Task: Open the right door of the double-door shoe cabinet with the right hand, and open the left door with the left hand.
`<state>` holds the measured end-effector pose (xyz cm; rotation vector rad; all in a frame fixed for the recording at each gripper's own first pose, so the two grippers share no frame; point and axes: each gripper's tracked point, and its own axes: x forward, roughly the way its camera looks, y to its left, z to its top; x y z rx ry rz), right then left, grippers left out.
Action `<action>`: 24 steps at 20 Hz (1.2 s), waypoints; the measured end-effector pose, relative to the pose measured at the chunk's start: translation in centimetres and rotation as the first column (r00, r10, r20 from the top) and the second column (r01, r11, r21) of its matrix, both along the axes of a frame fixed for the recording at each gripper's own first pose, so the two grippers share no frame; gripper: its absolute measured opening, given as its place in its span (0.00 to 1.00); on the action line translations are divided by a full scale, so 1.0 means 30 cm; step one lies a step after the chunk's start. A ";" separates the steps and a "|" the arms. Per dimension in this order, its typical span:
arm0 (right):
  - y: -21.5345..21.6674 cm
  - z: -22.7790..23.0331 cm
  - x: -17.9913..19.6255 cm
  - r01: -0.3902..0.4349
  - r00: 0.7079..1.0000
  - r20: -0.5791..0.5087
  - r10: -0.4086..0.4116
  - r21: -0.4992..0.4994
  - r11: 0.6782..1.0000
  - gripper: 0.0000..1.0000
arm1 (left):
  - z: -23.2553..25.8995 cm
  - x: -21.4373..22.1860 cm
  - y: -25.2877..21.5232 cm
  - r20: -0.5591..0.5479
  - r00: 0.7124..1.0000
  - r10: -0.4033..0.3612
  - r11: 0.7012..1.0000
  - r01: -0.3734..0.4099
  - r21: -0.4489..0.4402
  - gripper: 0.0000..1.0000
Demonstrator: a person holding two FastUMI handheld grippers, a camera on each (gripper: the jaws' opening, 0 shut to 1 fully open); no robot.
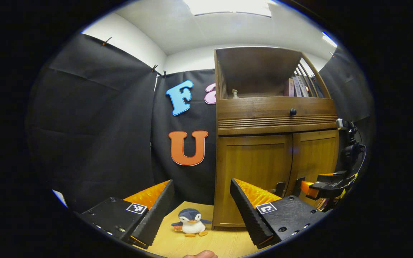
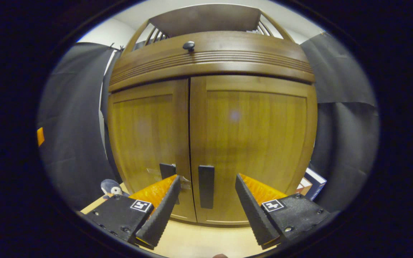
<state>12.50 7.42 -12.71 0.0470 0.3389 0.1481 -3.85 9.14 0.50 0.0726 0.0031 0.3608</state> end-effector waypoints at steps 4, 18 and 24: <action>-0.008 -0.083 0.066 0.034 0.998 -0.045 -0.034 -0.010 0.999 0.88 | -0.020 -0.056 0.037 0.001 1.000 0.020 1.000 -0.020 -0.012 0.95; 0.036 -0.232 0.197 0.051 0.991 -0.121 -0.056 -0.038 0.998 0.43 | -0.004 -0.047 0.046 0.007 0.999 0.043 0.999 -0.043 0.011 0.95; 0.040 -0.238 0.193 0.064 0.990 -0.124 -0.066 -0.014 0.998 0.34 | -0.006 -0.041 0.040 0.005 1.000 0.027 1.000 -0.027 0.008 0.94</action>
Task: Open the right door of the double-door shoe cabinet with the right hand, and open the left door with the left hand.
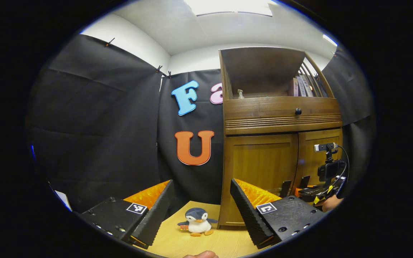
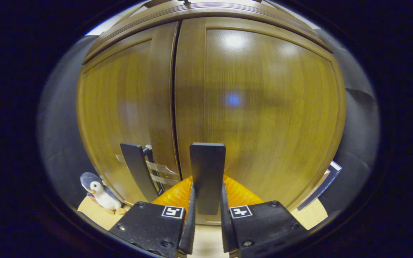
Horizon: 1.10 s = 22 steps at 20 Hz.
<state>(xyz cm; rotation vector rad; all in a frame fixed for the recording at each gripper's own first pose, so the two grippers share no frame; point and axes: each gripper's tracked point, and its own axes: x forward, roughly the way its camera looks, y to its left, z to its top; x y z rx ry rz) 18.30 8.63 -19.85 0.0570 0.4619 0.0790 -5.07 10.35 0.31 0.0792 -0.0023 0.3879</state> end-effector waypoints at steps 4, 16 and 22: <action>-0.009 0.008 -0.042 -0.023 1.000 0.006 0.023 0.011 1.000 0.30 | -0.010 0.015 -0.006 0.000 0.999 -0.039 0.999 0.039 -0.024 0.94; -0.073 0.028 -0.265 -0.061 0.998 -0.011 0.061 0.039 0.997 0.30 | -0.043 0.108 -0.105 -0.015 0.984 -0.180 0.980 0.177 -0.095 0.95; -0.133 0.044 -0.376 -0.062 0.998 -0.023 0.063 0.055 0.997 0.30 | -0.080 0.151 -0.153 -0.032 0.975 -0.222 0.968 0.216 -0.126 0.95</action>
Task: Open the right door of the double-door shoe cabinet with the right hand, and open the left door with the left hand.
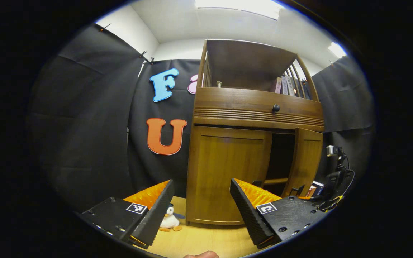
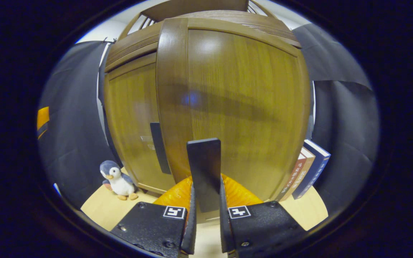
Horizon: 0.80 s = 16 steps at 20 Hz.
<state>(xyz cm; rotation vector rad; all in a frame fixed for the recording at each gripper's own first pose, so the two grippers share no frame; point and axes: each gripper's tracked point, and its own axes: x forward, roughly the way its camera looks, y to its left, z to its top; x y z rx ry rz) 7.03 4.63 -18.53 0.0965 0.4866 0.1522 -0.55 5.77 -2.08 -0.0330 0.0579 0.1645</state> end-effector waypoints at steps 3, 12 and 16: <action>-0.036 0.005 -0.049 0.005 1.000 -0.005 -0.005 0.007 1.000 0.30 | -0.009 0.019 -0.044 -0.008 0.999 -0.034 0.999 0.033 -0.007 0.95; -0.186 0.018 -0.198 0.053 0.999 0.002 -0.053 0.003 0.999 0.30 | -0.054 0.090 -0.157 -0.057 0.987 -0.149 0.989 0.149 -0.001 0.95; -0.248 0.024 -0.243 0.088 0.996 -0.001 -0.088 -0.010 0.996 0.26 | -0.070 0.110 -0.186 -0.072 0.981 -0.181 0.983 0.182 0.001 0.95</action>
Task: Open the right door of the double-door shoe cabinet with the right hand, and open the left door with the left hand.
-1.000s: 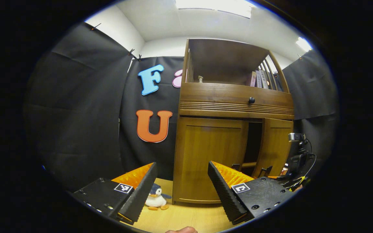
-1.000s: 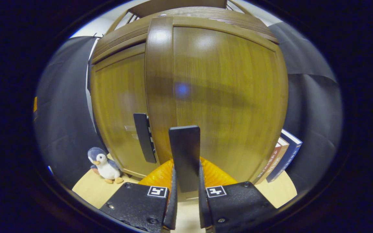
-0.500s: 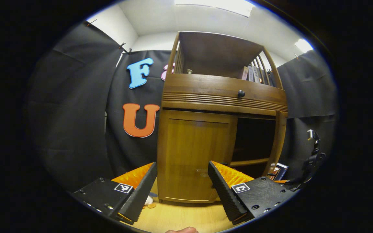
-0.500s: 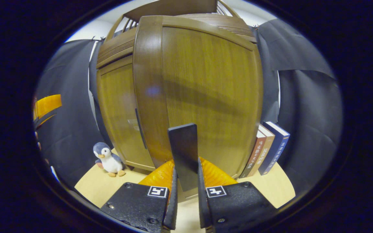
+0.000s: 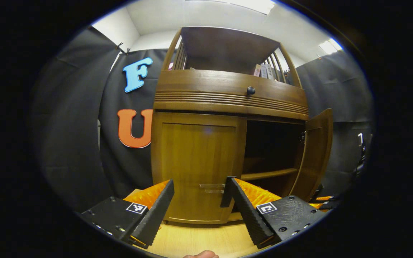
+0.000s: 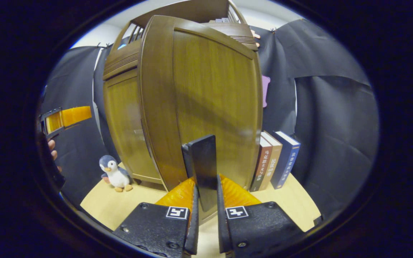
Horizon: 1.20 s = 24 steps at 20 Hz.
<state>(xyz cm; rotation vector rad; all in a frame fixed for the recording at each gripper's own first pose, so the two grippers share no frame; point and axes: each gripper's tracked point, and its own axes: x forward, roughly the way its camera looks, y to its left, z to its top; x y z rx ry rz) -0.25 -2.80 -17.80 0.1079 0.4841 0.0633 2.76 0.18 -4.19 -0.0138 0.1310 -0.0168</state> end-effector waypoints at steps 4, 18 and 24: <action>-0.081 0.002 -0.042 0.057 0.998 -0.014 -0.058 -0.044 0.997 0.22 | -0.026 0.033 -0.048 -0.022 0.999 -0.029 1.000 0.029 0.010 0.95; -0.377 0.033 -0.164 0.269 0.962 -0.015 -0.272 -0.110 0.957 0.05 | -0.134 0.132 -0.179 -0.078 0.991 -0.112 0.993 0.115 0.036 0.95; -0.472 0.037 -0.200 0.337 0.941 -0.005 -0.339 -0.095 0.937 0.04 | -0.250 0.224 -0.207 -0.141 0.983 -0.121 0.992 0.126 0.024 0.95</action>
